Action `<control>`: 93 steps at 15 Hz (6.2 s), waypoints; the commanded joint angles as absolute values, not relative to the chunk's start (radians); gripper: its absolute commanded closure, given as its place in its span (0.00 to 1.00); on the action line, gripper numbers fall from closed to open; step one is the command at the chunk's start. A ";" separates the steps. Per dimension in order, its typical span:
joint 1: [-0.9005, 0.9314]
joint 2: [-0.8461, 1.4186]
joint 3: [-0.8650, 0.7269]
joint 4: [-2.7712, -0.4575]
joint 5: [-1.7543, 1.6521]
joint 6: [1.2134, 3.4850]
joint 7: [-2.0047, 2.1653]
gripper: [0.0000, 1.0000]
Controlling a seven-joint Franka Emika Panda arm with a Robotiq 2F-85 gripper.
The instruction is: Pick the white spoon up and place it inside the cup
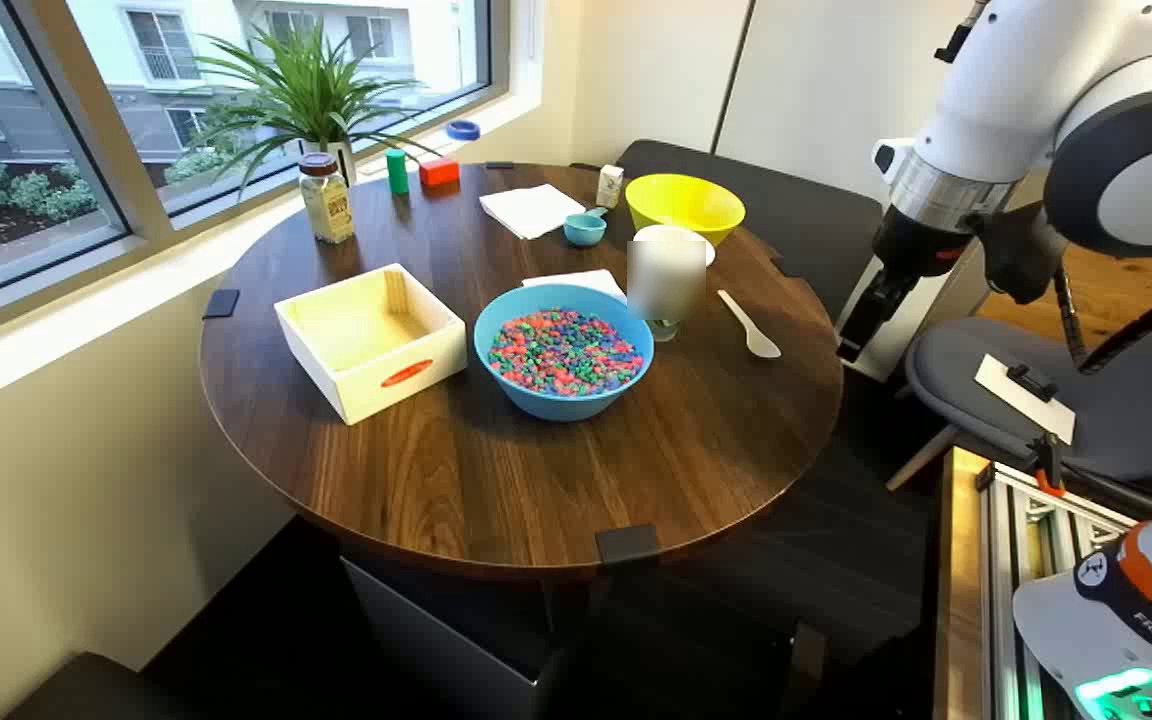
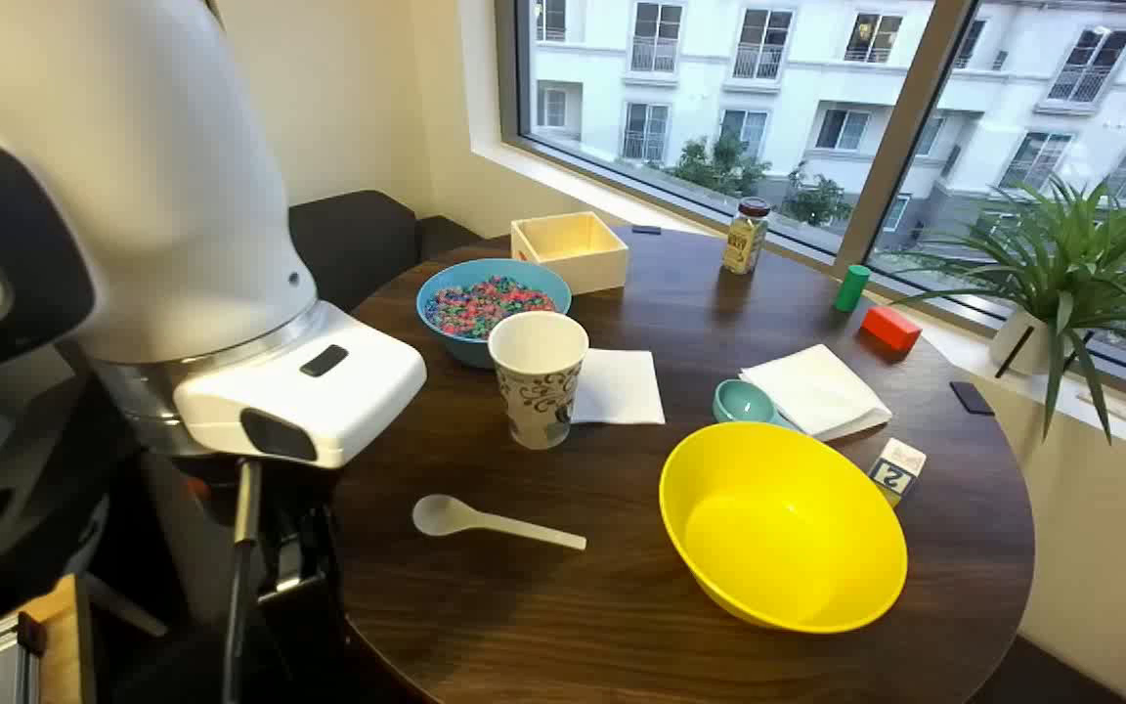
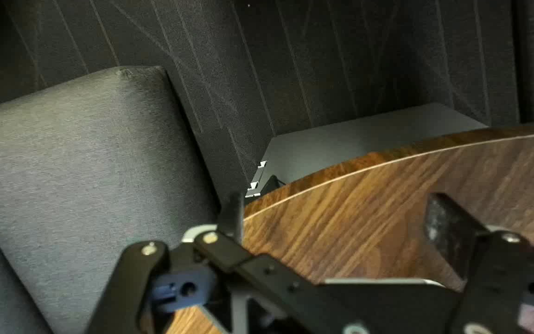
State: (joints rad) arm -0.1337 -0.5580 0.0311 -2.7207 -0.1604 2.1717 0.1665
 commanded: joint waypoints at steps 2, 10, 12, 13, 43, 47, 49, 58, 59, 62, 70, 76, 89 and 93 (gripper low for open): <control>-0.127 -0.558 0.025 -2.719 -0.164 2.169 0.169 0.00; -0.176 -0.495 -0.044 -2.626 -0.092 2.217 0.251 0.00; -0.191 -0.465 -0.063 -2.588 -0.060 2.260 0.287 0.00; -0.200 -0.448 -0.064 -2.572 -0.051 2.281 0.309 0.00; -0.132 -0.017 -0.076 -2.281 0.103 2.308 0.446 0.58; -0.132 -0.007 -0.080 -2.270 0.113 2.303 0.442 0.87; -0.132 -0.005 -0.081 -2.264 0.112 2.297 0.444 0.99; -0.135 -0.071 -0.085 -2.284 0.057 2.284 0.473 0.97; -0.136 -0.090 -0.085 -2.291 0.041 2.288 0.481 0.97; -0.143 -0.153 -0.077 -2.312 -0.031 2.299 0.512 0.97; -0.165 -0.297 0.021 -2.321 -0.356 2.340 0.671 0.97; -0.167 -0.351 0.112 -2.323 -0.539 2.417 0.804 0.97; -0.174 -0.317 0.191 -2.308 -0.960 2.612 1.203 0.97; -0.185 -0.285 0.217 -2.305 -1.050 2.621 1.293 0.97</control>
State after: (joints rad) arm -0.1679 -0.3136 0.1929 -2.3079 -0.9806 2.5914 1.2144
